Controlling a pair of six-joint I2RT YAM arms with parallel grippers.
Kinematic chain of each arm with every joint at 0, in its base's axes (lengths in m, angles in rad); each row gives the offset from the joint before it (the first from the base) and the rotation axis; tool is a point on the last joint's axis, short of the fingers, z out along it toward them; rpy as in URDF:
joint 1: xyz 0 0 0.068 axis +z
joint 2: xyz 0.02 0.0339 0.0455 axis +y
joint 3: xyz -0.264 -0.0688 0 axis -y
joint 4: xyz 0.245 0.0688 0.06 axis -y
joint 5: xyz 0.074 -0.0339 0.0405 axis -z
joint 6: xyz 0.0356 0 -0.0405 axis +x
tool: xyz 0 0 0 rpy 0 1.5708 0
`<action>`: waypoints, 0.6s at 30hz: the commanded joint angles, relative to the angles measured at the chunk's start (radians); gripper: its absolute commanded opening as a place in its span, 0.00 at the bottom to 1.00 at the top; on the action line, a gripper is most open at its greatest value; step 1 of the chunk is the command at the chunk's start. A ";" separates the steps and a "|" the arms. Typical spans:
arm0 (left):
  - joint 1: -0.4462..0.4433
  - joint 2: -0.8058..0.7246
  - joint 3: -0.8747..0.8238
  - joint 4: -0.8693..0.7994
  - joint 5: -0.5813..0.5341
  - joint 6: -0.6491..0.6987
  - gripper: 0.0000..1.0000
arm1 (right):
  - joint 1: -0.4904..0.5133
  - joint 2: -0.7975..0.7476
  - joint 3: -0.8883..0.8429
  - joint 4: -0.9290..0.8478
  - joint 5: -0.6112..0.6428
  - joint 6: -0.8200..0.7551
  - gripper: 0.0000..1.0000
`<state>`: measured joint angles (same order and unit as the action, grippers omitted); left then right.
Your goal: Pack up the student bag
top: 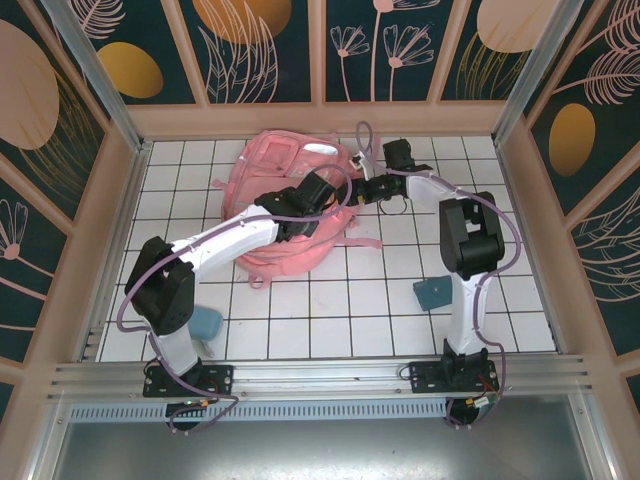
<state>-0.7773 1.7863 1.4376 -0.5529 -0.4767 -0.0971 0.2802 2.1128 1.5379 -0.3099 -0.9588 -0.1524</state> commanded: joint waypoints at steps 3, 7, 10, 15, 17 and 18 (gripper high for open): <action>0.002 -0.061 0.001 0.085 -0.048 0.004 0.00 | 0.030 0.016 0.040 -0.174 -0.147 -0.187 0.70; 0.002 -0.056 0.001 0.090 -0.042 -0.001 0.00 | 0.029 -0.006 0.009 -0.181 -0.154 -0.216 0.62; 0.001 -0.054 0.001 0.090 -0.041 -0.001 0.00 | 0.027 -0.017 -0.002 -0.158 -0.126 -0.196 0.51; 0.002 -0.059 0.001 0.089 -0.034 -0.010 0.00 | 0.018 -0.031 -0.015 -0.100 -0.088 -0.140 0.31; 0.001 -0.059 -0.002 0.090 -0.031 -0.012 0.00 | 0.017 -0.033 -0.015 -0.090 -0.069 -0.124 0.22; 0.001 -0.059 -0.004 0.091 -0.031 -0.013 0.00 | 0.016 -0.033 -0.012 -0.089 -0.060 -0.121 0.19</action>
<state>-0.7773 1.7855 1.4319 -0.5495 -0.4782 -0.0978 0.2878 2.1231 1.5379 -0.3954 -1.0046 -0.2859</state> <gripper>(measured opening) 0.116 0.214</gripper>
